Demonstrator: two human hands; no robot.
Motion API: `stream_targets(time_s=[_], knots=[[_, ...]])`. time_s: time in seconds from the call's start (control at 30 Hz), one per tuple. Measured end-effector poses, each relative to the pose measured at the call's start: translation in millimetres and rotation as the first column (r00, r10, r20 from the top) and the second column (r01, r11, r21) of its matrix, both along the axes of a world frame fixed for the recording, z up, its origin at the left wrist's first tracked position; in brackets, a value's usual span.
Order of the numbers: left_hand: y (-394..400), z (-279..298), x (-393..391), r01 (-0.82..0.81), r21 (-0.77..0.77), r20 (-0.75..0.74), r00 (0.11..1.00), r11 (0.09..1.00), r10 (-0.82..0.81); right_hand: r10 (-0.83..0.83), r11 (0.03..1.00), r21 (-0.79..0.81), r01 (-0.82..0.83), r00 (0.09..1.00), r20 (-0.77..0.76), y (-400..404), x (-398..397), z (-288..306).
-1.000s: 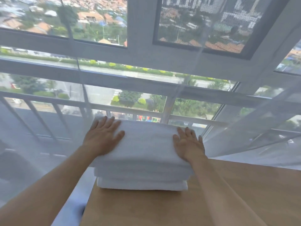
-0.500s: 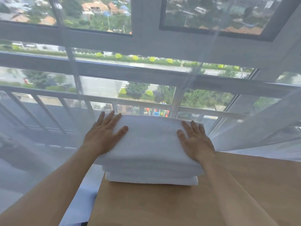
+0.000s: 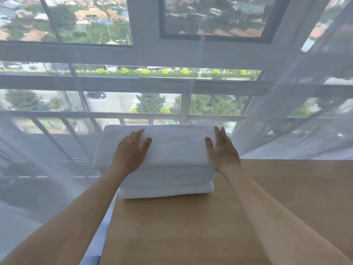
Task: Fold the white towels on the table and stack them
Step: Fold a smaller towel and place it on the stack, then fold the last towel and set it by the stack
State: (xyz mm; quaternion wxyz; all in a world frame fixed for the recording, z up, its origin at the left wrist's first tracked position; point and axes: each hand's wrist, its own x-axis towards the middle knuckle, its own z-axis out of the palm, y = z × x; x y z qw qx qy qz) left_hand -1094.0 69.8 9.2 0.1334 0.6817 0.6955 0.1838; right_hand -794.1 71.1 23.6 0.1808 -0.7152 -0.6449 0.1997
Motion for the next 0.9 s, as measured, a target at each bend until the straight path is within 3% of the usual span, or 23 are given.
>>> stream_targets(time_s=[0.1,0.23,0.33,0.57,0.77,0.9], knots=[[-23.5,6.2,57.6,0.157,0.013,0.03,0.987,0.987,-0.158,0.006,0.997,0.083,-0.001,0.999,-0.054,-38.8,34.9,3.2],[-52.0,22.5,160.2,0.346,0.085,0.105,0.929,0.934,-0.354,-0.019,0.997,0.075,0.024,0.998,-0.066,-82.1,103.8,8.7],[-84.2,26.1,243.2,0.393,0.136,0.166,0.896,0.91,-0.412,-0.06,0.992,0.104,0.068,0.995,-0.077,-118.9,171.2,16.3],[-147.8,4.2,444.2,0.511,-0.022,0.163,0.85,0.859,-0.501,-0.219,0.975,0.035,0.22,0.975,-0.028,-227.1,369.4,-1.4],[-190.9,-0.7,582.8,0.6,-0.061,0.046,0.8,0.798,-0.598,-0.256,0.964,-0.056,0.259,0.965,0.054,-282.3,487.6,-24.1],[-197.1,-2.7,648.2,0.652,-0.038,-0.127,0.749,0.757,-0.651,-0.261,0.962,-0.069,0.265,0.963,0.061,-279.1,544.8,-30.2]])
